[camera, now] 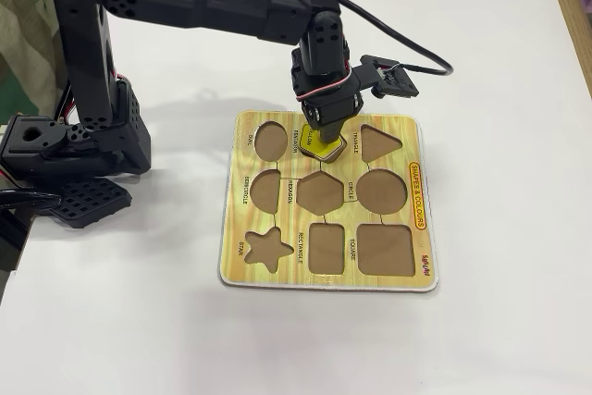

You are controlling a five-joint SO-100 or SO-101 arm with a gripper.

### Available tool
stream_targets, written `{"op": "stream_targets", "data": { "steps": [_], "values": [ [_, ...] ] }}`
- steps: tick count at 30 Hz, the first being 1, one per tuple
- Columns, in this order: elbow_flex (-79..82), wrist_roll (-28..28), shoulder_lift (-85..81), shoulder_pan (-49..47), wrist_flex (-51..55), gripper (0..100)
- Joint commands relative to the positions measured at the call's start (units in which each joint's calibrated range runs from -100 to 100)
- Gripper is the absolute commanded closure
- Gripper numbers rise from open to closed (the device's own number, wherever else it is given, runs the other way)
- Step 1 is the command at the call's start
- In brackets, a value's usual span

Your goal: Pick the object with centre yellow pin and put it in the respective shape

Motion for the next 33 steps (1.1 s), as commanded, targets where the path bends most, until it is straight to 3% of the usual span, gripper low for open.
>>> {"op": "stream_targets", "data": {
  "steps": [1,30,33],
  "values": [
    [-0.3,0.8,-1.5,1.6,-0.5,98],
    [-0.6,1.2,-1.0,3.1,-4.0,98],
    [-0.7,1.1,-1.0,3.1,-4.0,93]
  ]
}}
